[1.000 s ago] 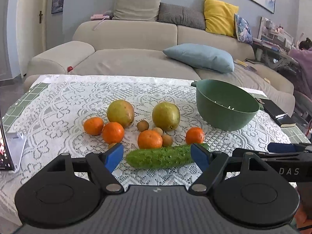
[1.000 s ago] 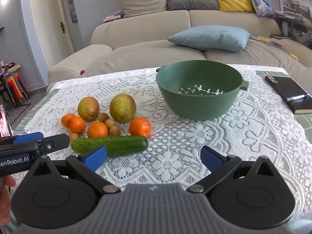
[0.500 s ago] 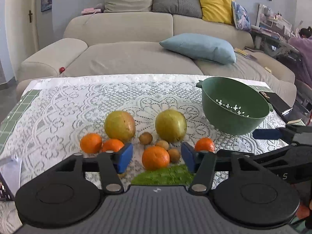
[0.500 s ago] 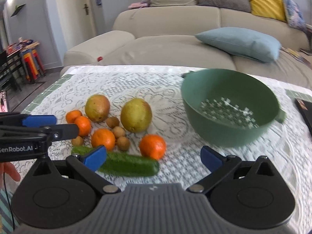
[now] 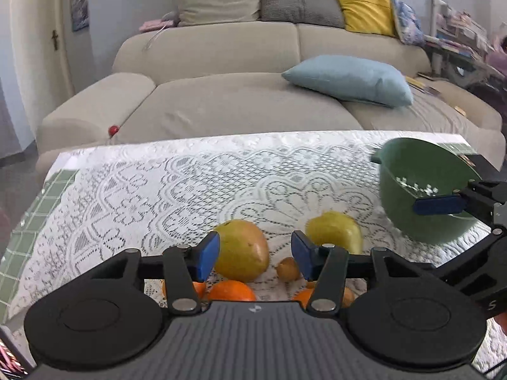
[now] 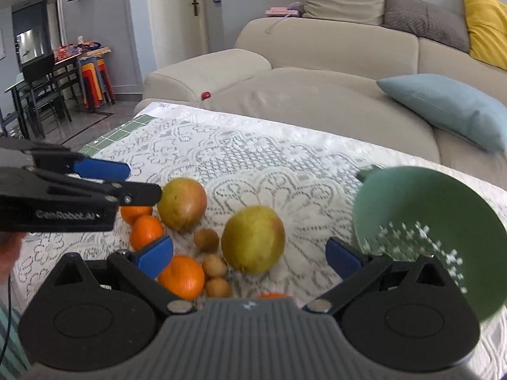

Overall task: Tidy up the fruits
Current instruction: 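Grasp the reddish-green mango with the left tool while the right tool grasps the yellow-green pear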

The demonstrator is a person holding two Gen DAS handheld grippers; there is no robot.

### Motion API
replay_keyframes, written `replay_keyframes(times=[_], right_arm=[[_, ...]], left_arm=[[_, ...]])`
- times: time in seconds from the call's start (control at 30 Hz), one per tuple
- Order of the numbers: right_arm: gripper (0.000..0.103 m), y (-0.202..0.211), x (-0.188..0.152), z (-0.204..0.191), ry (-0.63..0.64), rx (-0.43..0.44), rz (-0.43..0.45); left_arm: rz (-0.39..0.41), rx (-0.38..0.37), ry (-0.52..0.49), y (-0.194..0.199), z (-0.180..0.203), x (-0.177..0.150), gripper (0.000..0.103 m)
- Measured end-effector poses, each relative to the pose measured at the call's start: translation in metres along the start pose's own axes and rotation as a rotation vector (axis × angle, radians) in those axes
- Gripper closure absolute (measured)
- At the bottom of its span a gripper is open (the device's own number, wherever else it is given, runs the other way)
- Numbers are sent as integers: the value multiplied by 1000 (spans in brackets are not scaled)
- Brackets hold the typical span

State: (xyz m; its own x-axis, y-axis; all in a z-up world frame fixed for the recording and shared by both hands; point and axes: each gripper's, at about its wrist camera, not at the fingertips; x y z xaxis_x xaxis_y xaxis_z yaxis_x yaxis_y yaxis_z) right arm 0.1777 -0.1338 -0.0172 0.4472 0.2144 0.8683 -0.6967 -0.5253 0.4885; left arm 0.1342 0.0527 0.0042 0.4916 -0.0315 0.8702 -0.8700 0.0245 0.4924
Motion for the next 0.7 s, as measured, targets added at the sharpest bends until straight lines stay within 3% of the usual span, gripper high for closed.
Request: replay_keyframes(times=[0.27, 0.4, 0.7], right_arm=[[5, -28, 2, 3, -18, 5, -22], [15, -37, -1, 8, -43, 11, -36], [19, -40, -6, 12, -58, 28, -14]], left_arm=[[-37, -55, 48, -23, -19, -3, 41], [-34, -88, 33, -27, -19, -4, 41], [-72, -159, 60, -42, -29, -12, 38]])
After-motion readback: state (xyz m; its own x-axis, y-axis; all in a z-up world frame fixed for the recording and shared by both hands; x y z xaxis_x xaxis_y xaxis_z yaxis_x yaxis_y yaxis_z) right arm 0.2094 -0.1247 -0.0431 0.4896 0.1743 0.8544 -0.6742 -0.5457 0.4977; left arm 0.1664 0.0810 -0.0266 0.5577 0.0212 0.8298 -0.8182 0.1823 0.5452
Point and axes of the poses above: each gripper's, at about its wrist camera, not at the fingertips, and y roughly against the way its jaws point, z to its right, x to its top, and after that the axes turned 10 degrees about z, right-handed
